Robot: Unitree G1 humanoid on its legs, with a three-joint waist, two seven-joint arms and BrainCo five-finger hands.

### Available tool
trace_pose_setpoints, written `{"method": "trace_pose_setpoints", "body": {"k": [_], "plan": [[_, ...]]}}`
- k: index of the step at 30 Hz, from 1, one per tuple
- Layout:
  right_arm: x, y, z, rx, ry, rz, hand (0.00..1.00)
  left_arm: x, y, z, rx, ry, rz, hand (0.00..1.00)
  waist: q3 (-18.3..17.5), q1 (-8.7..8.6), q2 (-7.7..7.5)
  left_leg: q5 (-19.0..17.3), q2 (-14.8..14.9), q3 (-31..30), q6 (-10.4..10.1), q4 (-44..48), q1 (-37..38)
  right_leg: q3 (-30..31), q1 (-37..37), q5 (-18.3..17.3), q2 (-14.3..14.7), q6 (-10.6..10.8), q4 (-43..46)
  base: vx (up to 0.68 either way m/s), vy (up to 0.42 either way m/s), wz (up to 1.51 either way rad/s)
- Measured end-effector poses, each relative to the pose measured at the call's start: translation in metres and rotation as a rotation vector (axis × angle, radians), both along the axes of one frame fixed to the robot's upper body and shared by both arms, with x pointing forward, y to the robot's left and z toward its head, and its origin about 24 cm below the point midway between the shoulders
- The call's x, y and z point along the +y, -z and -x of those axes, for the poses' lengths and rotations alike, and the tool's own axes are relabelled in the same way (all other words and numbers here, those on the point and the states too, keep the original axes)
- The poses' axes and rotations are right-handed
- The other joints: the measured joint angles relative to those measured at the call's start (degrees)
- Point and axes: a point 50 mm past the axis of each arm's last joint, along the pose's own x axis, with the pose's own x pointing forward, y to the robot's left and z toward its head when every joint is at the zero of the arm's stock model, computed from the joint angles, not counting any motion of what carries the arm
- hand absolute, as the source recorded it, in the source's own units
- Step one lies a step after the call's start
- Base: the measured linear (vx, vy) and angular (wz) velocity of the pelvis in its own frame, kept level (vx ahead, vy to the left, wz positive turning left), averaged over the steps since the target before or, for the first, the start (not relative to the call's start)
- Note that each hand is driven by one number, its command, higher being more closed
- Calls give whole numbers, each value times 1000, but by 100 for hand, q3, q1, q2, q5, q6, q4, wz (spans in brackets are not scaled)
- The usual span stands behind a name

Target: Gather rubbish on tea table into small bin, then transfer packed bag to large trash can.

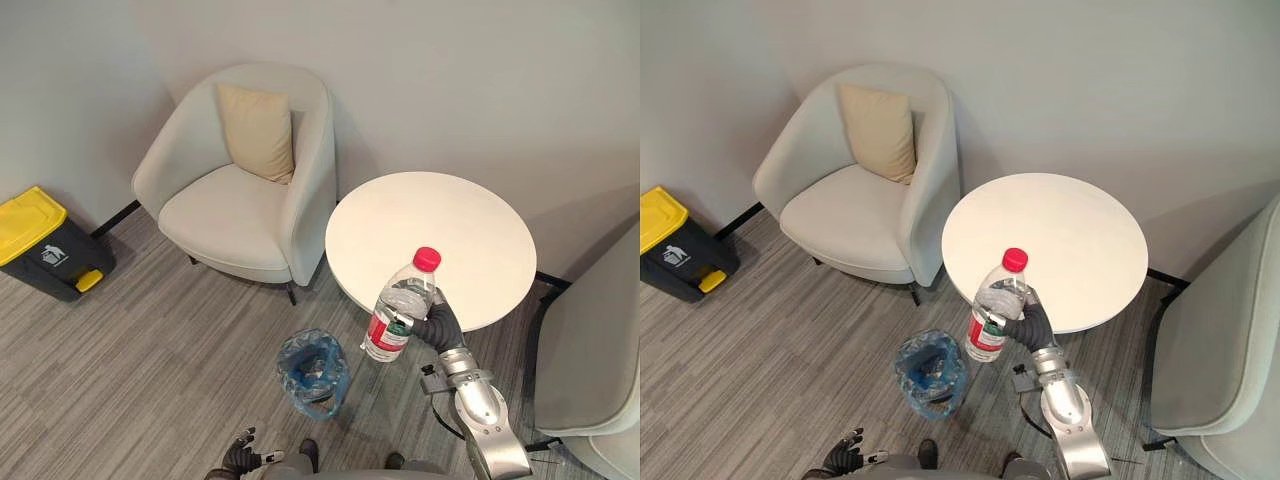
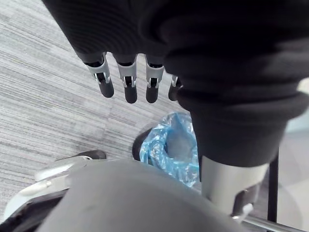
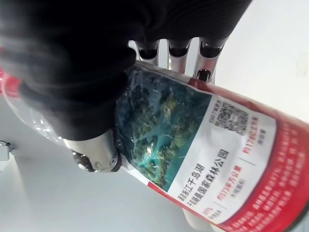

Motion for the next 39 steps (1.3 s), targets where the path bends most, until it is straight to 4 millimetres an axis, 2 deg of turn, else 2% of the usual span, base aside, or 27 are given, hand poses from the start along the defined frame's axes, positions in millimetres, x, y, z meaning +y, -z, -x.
{"method": "trace_pose_setpoints", "body": {"k": [2, 3, 5, 6, 7, 8, 9, 10, 11, 12, 13, 15, 16, 19, 20, 21, 23, 24, 26, 29, 34, 39], "plan": [[4, 5, 1, 20, -16, 3, 100, 1, 0, 0, 1, 0, -1, 0, 8, -12, -32, -310, -130, 79, 79, 433, -38, -19, -51, -314, -254, 170, 506, 118, 14, 7], [4, 5, 1, 22, -21, 4, 100, 1, 0, 0, 0, 0, -3, 0, 9, -11, -57, -400, -185, 59, 113, 539, -39, -32, -60, -394, -332, 207, 673, 163, 11, 22], [8, 3, -1, 13, -38, 14, 100, 4, -1, 0, 1, 3, -10, 0, 7, -20, -131, -588, -346, -151, 161, 751, 17, 27, -266, -433, -591, 353, 1616, 204, 19, 39], [8, 3, -1, 10, -39, 14, 100, 4, -1, 0, 0, 6, -12, 0, 12, -25, -152, -595, -391, -269, 174, 769, 51, 87, -319, -380, -625, 362, 1856, 214, 39, 62], [6, 2, -3, 7, -41, 25, 100, 5, -1, -2, -4, 11, -12, 0, 21, -68, -129, -619, -406, -520, 209, 765, 205, 320, -557, -181, -606, 176, 2525, 254, 7, 93], [7, 1, -3, 4, -48, 24, 100, 5, -2, -5, -12, 22, -16, 0, 48, -170, -129, -625, -380, -814, 213, 791, 206, 644, -727, -411, -399, 86, 2734, 260, -27, 103], [7, 0, -4, 0, -49, 24, 100, 7, -3, -6, -16, 23, -19, 0, 44, -180, -155, -620, -354, -956, 205, 784, 196, 845, -788, -543, -230, 56, 2631, 243, -99, 123], [5, -1, -5, -9, -44, 30, 100, 8, -4, -11, -27, 25, -23, 0, 42, -219, -172, -595, -292, -1226, 162, 780, 133, 1255, -939, -631, 81, 59, 2245, 198, -140, 114], [3, -3, -6, -15, -34, 30, 100, 9, -5, -12, -30, 28, -25, 0, 35, -251, -195, -581, -306, -1416, 127, 790, 91, 1431, -969, -581, 227, 117, 1716, 227, -175, 143], [3, -6, -6, -27, -28, 24, 100, 13, -6, -15, -37, 34, -37, 0, 19, -291, -377, -621, -506, -1568, 40, 893, 54, 1530, -869, 153, 114, 116, 821, 216, -145, 121], [-1, -8, -8, -38, -24, 38, 100, 10, -6, -18, -38, 27, -29, 0, 88, -301, -239, -732, -479, -1685, -33, 1051, 73, 1354, -751, 74, 89, 88, 930, 169, -101, 94], [-10, -9, -9, -42, -14, 72, 100, -3, -4, -17, -46, 19, 7, 0, 44, -245, 54, -726, -279, -1717, -48, 1071, -109, 1135, -611, 95, 183, 52, 632, 124, -97, 52], [-11, -10, -9, -42, -9, 72, 100, -5, -4, -17, -44, 15, 13, 0, 42, -248, 134, -713, -243, -1763, -70, 1008, -104, 1036, -559, 108, 198, 31, 565, 136, -114, 52], [-18, -9, -10, -34, 24, 67, 100, -3, -4, -16, -45, -6, 14, 0, 43, -302, 178, -537, -44, -1766, -353, 893, -64, 588, -116, 174, 269, -64, 127, 94, -111, 61], [-19, -9, -9, -33, 28, 63, 100, -2, -4, -16, -46, -10, 13, 0, 64, -301, 140, -502, -8, -1708, -405, 897, -56, 500, -15, 191, 275, -87, 44, 46, -93, 71], [-20, -8, -10, -30, 36, 58, 100, 1, -4, -16, -49, -19, 5, 0, 114, -288, 59, -397, 70, -1382, -382, 943, -74, 302, 218, 235, 280, -121, -157, 11, -77, 62], [-24, -6, -9, -19, 63, 44, 100, 3, -5, -16, -47, -19, 0, 0, 153, -291, 9, -300, 181, -787, -255, 998, -126, 57, 456, 317, 271, -147, -396, -26, -59, 69], [-27, -3, -9, -8, 79, 41, 100, 3, -5, -16, -47, -19, -1, 0, 159, -289, 9, -251, 245, -375, -194, 955, -131, -74, 550, 356, 262, -152, -500, -50, -20, 58], [-28, 1, -9, 12, 94, 33, 100, 3, -5, -15, -46, -18, 0, 0, 163, -289, 18, -165, 289, 21, -71, 844, -138, -229, 639, 409, 236, -132, -614, -71, 12, 47], [-24, 7, -4, 36, 101, 10, 100, 2, -3, -9, -30, -10, 0, 0, 166, -282, 18, 69, 212, 16, -6, 485, -96, -354, 728, 566, 235, -124, -865, -110, 30, 32], [-25, 19, -2, 89, 111, 13, 100, 3, -2, -3, -8, -5, -8, 0, 167, -295, 28, 317, 129, 16, 31, 82, 21, -351, 726, 594, 228, -87, -951, -122, 8, 10], [-25, 28, -3, 131, 98, 31, 100, 3, -2, -7, -18, 4, -11, 0, 206, -289, 78, 358, 153, 190, 36, 31, -268, -262, 310, 535, 238, -134, -724, -68, -12, 4]]}}
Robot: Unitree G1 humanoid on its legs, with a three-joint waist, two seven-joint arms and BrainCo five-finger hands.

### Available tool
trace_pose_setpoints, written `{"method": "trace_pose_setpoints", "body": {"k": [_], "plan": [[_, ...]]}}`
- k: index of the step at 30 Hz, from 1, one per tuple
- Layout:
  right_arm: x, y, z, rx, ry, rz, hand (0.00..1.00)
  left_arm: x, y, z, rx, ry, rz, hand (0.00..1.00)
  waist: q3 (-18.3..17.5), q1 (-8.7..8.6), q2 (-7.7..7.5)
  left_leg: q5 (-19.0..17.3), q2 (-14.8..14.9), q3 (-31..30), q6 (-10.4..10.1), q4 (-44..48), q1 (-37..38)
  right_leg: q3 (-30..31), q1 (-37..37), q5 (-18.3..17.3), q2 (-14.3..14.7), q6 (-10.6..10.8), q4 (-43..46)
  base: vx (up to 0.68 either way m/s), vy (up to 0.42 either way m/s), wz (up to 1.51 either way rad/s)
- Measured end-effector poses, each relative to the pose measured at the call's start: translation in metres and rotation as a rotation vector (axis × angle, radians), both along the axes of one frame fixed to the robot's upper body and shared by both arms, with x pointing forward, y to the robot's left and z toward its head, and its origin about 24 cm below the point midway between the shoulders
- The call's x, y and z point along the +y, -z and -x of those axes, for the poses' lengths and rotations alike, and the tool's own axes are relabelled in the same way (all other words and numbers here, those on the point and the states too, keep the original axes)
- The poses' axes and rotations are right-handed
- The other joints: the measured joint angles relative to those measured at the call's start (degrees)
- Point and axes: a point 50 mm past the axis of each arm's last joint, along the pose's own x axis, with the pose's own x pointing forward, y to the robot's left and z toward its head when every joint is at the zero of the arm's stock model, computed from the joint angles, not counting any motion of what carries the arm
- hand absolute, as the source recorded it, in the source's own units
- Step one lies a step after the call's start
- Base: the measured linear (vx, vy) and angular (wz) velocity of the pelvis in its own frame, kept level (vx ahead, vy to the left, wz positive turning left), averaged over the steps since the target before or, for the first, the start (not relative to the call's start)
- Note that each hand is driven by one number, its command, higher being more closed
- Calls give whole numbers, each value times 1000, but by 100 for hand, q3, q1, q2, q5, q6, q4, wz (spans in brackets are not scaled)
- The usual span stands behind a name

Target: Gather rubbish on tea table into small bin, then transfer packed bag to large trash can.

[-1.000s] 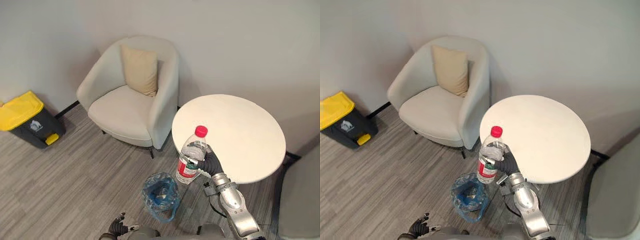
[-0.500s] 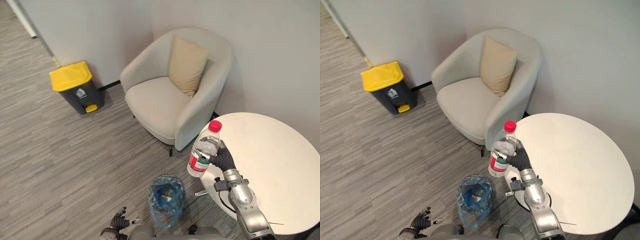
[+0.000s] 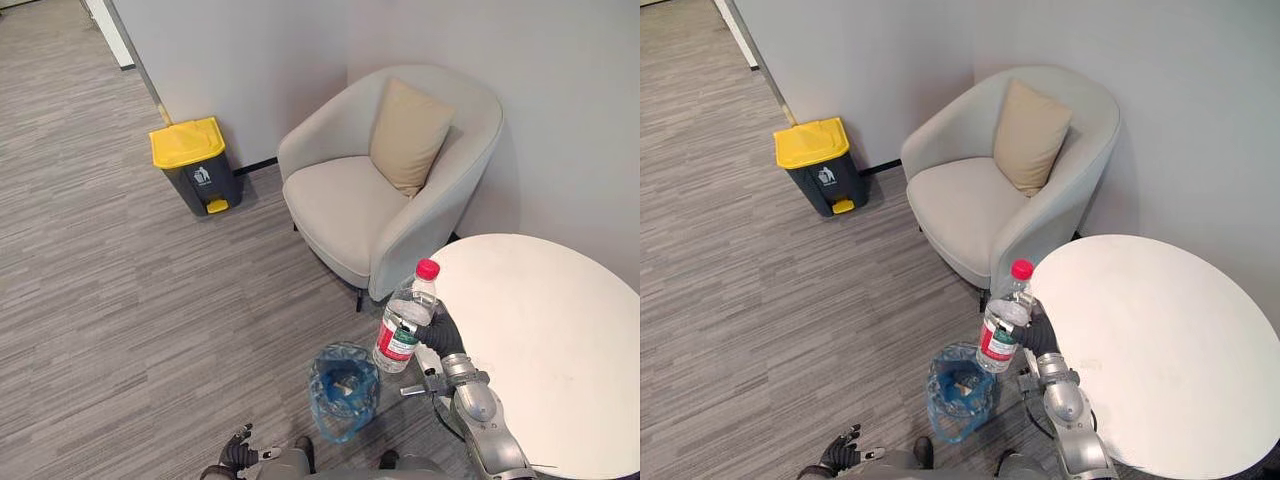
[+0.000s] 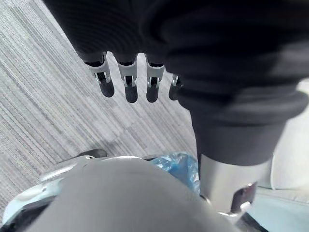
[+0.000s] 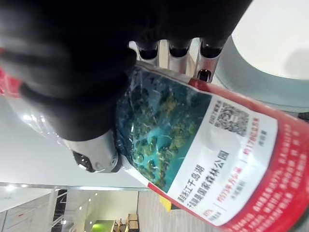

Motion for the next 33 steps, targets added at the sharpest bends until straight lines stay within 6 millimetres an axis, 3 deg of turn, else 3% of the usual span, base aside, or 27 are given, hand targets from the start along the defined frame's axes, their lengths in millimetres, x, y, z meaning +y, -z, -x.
{"method": "trace_pose_setpoints", "body": {"k": [1, 6, 11, 14, 22, 26, 31, 33], "plan": [[0, 0, -3, -1, -9, 8, 100, 0, 0, -2, -5, 1, -1, 0, 41, 1, 4, 15, 11, 13, 24, 88, -107, 17, -108, -20, 7, -1, 99, -60, -24, -10], [17, -27, -45, -115, -110, 83, 100, 5, -17, -55, -138, 41, -26, 0, 736, 9, -37, 27, 76, -1, 23, 1257, -1432, 60, -1430, -251, -129, -173, 1361, -112, -32, 13], [30, -60, -78, -231, -181, 168, 100, 2, -35, -91, -276, 45, -27, 0, 1292, 157, 35, -112, 116, -102, 86, 1894, -2436, -64, -2386, -565, -324, -190, 2245, -219, -44, 20], [46, -76, -89, -288, -240, 208, 100, 3, -45, -106, -339, 35, -29, 0, 1475, 294, 34, -170, 203, -96, 85, 2384, -3063, -56, -3043, -613, -386, -245, 2737, -172, -26, 1], [84, -123, -115, -494, -315, 391, 100, 12, -82, -158, -537, -132, -25, 0, 1724, 350, 36, -258, 599, 173, 159, 3566, -4971, -107, -4860, -775, -647, -346, 3975, -154, -34, 11], [80, -148, -135, -554, -229, 454, 100, 8, -113, -189, -676, -153, 0, 0, 1945, 472, 27, -280, 597, 56, 205, 4055, -5919, -108, -5747, -838, -769, -356, 4504, -124, 3, 11], [72, -160, -150, -555, -142, 504, 100, 10, -131, -202, -759, -173, 1, 0, 2036, 503, 4, -274, 603, 60, 213, 4296, -6668, -35, -6512, -851, -812, -374, 4838, -54, -1, 11], [63, -161, -154, -545, -89, 506, 100, 7, -140, -209, -802, -183, 28, 0, 2039, 624, -3, -272, 637, 36, 218, 4469, -6933, -12, -6783, -888, -811, -399, 5010, -26, 14, -5]]}}
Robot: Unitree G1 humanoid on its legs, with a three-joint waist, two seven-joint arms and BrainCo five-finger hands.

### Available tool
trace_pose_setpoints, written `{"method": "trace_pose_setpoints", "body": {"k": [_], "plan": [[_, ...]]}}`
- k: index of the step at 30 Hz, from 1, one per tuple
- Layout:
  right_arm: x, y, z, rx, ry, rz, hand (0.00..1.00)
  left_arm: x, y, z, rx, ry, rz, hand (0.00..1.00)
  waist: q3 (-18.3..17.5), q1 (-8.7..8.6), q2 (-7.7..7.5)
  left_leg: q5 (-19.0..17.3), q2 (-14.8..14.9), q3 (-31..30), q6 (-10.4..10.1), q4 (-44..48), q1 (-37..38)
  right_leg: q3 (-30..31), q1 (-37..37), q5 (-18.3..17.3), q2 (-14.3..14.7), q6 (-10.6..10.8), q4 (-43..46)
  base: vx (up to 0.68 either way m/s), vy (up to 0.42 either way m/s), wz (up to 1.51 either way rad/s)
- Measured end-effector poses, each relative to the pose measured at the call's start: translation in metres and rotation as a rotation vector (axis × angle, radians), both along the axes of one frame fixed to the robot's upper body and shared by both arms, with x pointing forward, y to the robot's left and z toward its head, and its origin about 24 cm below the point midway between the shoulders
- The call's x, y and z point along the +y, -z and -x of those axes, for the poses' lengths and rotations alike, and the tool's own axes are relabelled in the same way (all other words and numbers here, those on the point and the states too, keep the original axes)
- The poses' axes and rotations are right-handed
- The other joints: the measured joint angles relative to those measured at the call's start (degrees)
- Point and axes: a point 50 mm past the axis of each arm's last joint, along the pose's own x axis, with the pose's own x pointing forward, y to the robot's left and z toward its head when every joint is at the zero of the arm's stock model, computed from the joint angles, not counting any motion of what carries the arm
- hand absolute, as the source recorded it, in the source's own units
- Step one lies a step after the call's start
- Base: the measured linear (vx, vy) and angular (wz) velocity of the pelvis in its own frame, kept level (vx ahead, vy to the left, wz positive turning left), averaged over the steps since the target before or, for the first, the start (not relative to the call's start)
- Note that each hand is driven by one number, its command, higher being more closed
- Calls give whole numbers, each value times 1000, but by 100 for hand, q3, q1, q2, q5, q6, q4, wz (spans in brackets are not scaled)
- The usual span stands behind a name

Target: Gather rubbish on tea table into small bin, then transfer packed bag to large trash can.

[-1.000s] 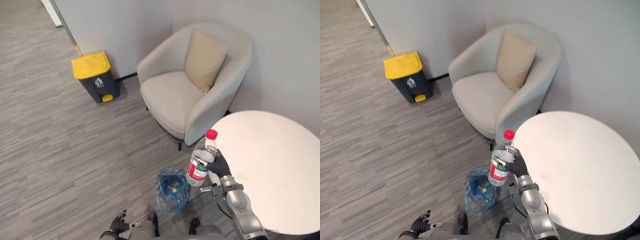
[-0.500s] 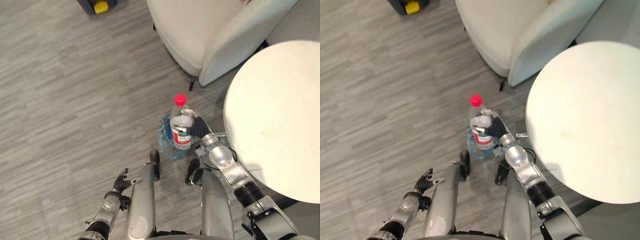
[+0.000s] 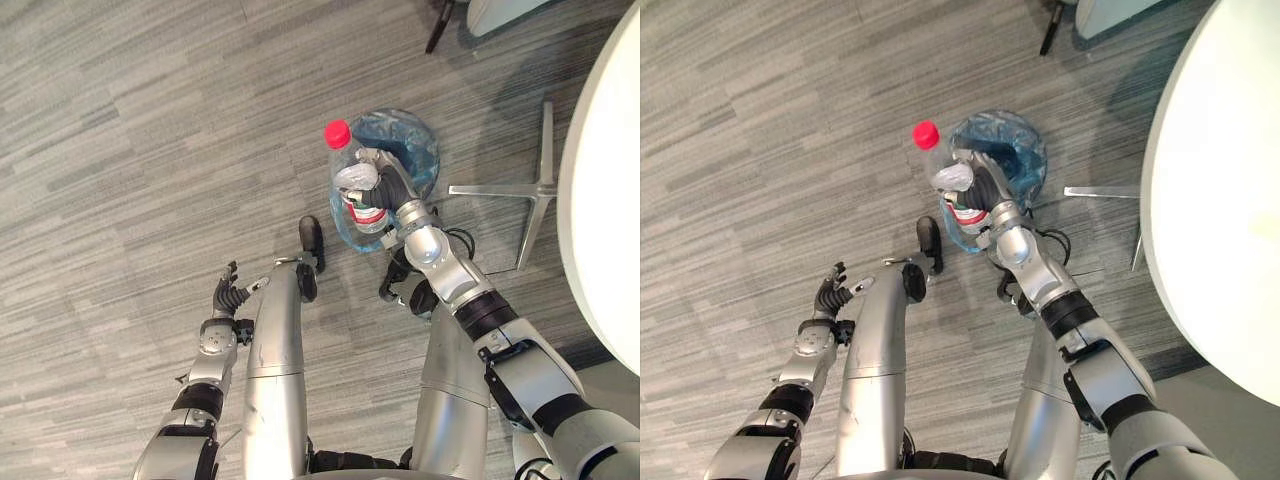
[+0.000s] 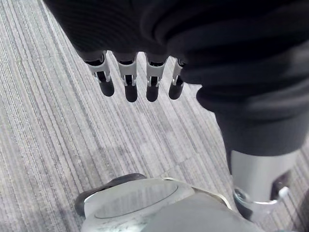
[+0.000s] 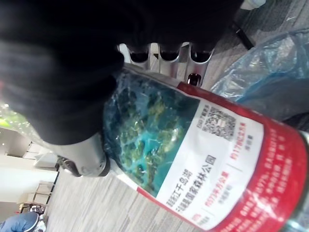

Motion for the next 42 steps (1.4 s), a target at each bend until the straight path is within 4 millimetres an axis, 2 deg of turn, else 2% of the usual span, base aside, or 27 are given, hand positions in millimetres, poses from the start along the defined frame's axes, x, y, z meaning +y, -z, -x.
{"method": "trace_pose_setpoints", "body": {"k": [3, 7, 12, 13, 23, 27, 30, 35, 42], "plan": [[-3, -9, -3, -22, 24, -13, 100, 2, -2, 0, -15, -5, 9, 0, 2, -14, -3, 1, -34, 1, 0, 42, -242, 2, -257, -26, -70, -23, 116, -22, 19, 10], [-22, -15, -9, -36, 99, -26, 100, 3, -7, 9, -99, 4, 25, 0, 2, -3, -3, 2, -41, -40, 1, 114, -414, -17, -416, -78, -91, -64, 211, -18, 30, 4], [-35, -24, -17, -35, 160, -34, 100, 0, -7, 5, -69, 15, 71, 0, 2, -3, -4, 2, -34, -20, 1, 112, -468, 3, -491, -87, -84, -54, 209, -15, 36, -2], [-36, -26, -18, -40, 167, -36, 0, 1, -8, 5, -71, 13, 70, 0, 2, -6, -4, 2, -31, -21, 1, 112, -484, 3, -506, -88, -81, -53, 206, -9, 35, -1], [-41, -44, -23, -88, 201, -50, 0, 0, -8, 5, -75, 13, 72, 0, -5, -5, -6, 39, -24, -13, 64, 168, -476, 36, -507, -156, -73, -27, 265, -2, 10, 0], [-40, -43, -23, -93, 205, -58, 0, 1, -8, 5, -71, 4, 70, 0, -11, -3, -12, 30, -2, -9, 75, 186, -456, 47, -499, -162, -49, -37, 283, -23, 22, -2], [-36, -35, -21, -73, 197, -57, 0, 2, -7, 5, -67, -9, 67, 0, -36, -1, -28, 30, 24, -3, 73, 181, -412, 60, -472, -163, -13, -39, 281, -29, 19, -5], [-32, -8, -14, -27, 183, -7, 0, 3, -5, 7, -55, -14, 64, 0, -181, -7, -60, 37, 38, -7, 63, 154, -350, 67, -418, -162, 22, -40, 248, -4, 3, -1], [-13, 17, 7, -21, 74, 115, 0, 5, -5, 7, -51, -10, 41, 0, -280, -15, -150, 44, 39, 19, 51, -13, -113, 42, -174, -152, 52, -50, 56, 0, 0, 0]]}}
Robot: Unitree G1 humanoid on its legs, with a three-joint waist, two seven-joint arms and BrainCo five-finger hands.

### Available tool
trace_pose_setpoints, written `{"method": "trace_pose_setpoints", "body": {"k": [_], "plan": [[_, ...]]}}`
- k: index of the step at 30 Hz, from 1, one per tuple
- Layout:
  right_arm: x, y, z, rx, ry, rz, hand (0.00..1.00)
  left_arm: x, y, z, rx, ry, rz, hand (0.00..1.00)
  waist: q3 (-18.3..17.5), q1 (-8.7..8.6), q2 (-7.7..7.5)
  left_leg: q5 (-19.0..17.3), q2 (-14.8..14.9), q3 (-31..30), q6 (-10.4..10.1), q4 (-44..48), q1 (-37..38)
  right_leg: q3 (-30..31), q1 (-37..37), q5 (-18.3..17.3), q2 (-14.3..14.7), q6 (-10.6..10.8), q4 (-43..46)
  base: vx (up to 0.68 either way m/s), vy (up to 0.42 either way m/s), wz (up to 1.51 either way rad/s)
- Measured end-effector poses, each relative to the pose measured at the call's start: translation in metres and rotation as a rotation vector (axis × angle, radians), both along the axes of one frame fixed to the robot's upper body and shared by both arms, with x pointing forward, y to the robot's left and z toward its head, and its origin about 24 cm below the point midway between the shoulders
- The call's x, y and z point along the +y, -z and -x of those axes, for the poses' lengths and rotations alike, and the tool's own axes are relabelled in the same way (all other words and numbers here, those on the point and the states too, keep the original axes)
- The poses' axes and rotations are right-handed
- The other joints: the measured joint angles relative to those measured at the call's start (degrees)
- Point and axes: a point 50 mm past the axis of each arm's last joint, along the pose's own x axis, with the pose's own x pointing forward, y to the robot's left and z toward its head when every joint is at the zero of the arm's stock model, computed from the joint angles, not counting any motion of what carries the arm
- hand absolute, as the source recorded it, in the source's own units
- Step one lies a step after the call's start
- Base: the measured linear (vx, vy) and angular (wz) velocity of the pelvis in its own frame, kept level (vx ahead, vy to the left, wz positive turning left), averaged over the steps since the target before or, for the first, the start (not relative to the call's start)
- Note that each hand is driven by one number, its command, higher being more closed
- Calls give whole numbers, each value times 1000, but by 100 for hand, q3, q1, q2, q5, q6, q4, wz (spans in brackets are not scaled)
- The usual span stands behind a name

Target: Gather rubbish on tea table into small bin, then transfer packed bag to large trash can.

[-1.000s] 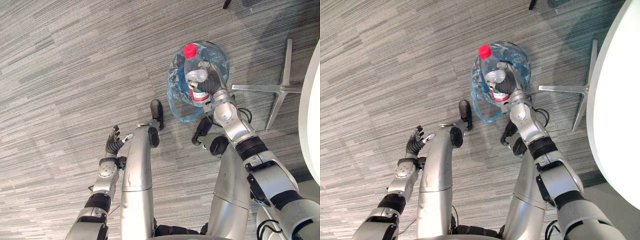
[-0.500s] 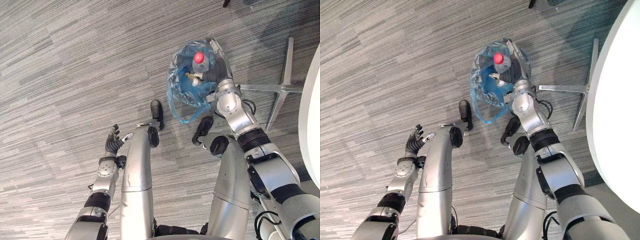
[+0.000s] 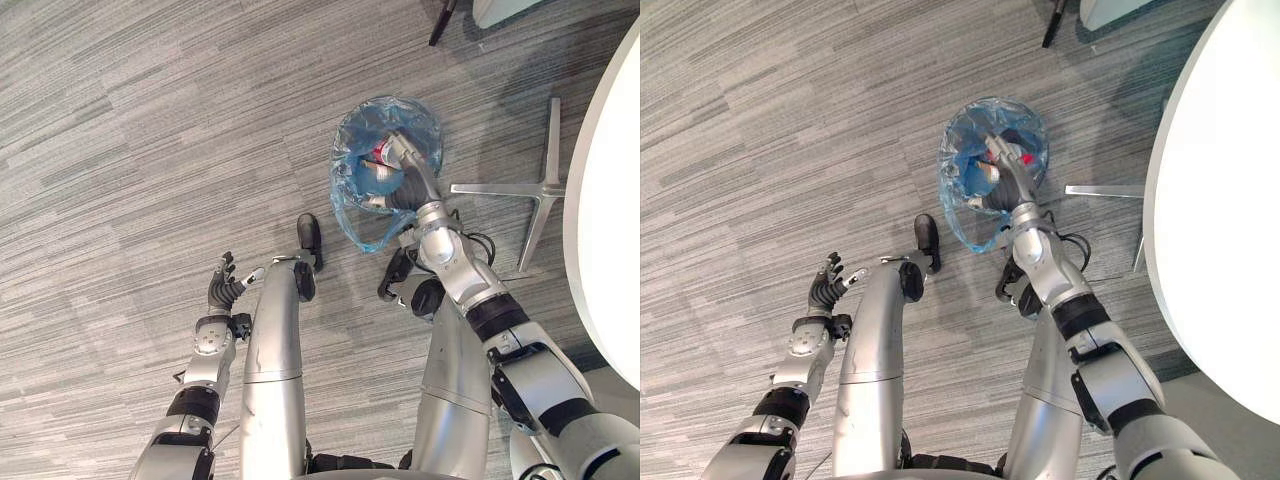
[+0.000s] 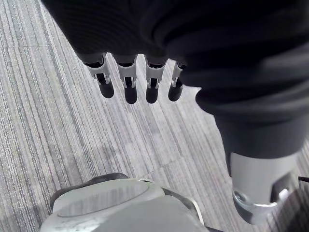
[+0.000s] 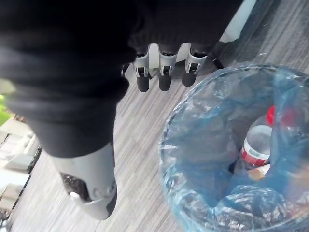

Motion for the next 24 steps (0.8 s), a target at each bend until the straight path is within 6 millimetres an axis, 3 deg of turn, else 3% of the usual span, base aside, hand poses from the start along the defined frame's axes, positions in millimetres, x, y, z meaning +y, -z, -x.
{"method": "trace_pose_setpoints", "body": {"k": [9, 16, 24], "plan": [[23, 37, 20, 7, -98, 285, 0, 4, 3, 3, 14, -15, -9, 0, -94, -15, -107, 3, 67, 64, -13, -217, 319, -15, 324, 38, 91, 60, -269, 4, 10, -3], [28, 72, 20, 84, -62, 469, 0, 5, 4, 3, 14, -26, -7, 0, -94, -24, -108, 20, 67, 73, -37, -288, 324, -32, 336, 45, 104, 62, -352, 4, 3, 0], [20, 78, 8, 100, 33, 552, 0, 6, 6, 3, 19, -43, -7, 0, -92, -38, -112, 23, -11, 0, -41, -350, 200, -109, 260, 39, 59, 57, -388, 9, 5, 5]]}}
